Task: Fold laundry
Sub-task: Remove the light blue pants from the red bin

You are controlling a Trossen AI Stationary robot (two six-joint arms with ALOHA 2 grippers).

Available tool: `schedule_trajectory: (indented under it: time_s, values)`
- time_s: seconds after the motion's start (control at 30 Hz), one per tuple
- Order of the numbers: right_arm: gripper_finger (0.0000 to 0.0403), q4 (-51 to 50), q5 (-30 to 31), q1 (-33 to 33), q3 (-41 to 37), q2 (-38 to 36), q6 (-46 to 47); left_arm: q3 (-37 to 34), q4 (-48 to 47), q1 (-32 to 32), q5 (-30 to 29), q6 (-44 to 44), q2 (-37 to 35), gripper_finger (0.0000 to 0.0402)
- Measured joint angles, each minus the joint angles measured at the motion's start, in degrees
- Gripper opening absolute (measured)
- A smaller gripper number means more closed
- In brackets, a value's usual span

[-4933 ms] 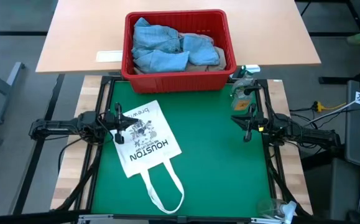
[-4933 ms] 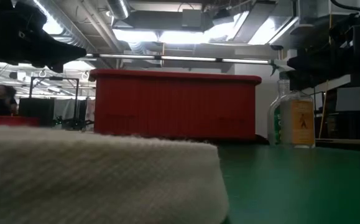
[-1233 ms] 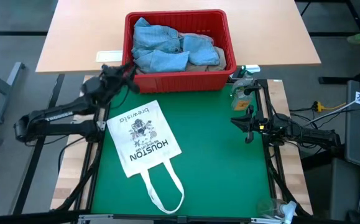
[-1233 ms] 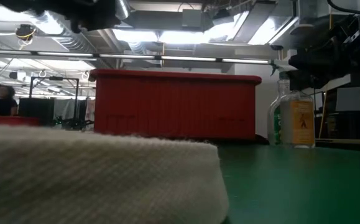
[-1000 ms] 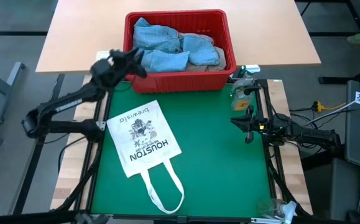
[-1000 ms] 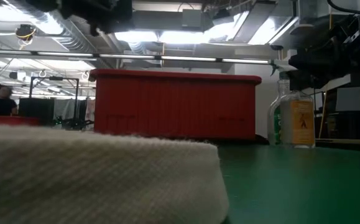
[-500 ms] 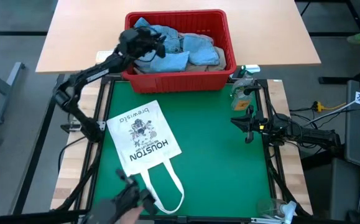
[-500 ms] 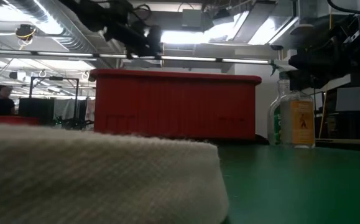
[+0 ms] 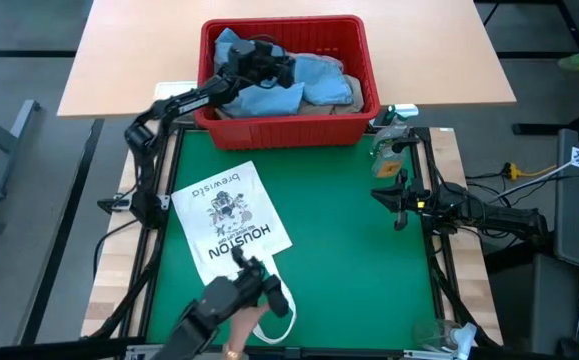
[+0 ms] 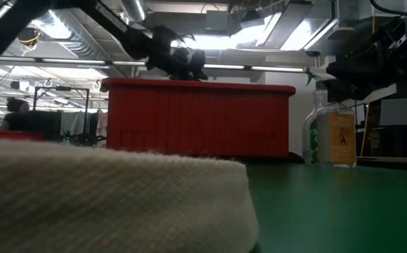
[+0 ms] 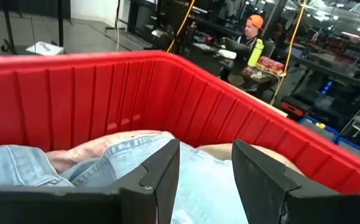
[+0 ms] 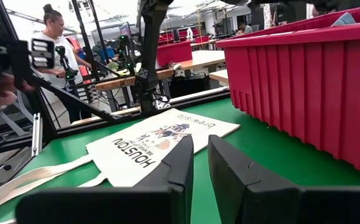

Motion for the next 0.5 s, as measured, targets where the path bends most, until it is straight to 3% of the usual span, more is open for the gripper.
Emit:
schedule_trajectory:
  time_s: [0.5]
  values:
    - [0.0051, 0.0, 0.0, 0.0, 0.0, 0.0, 0.0, 4.1, 0.1, 0.6, -0.7, -1.4, 9.9, 0.0141]
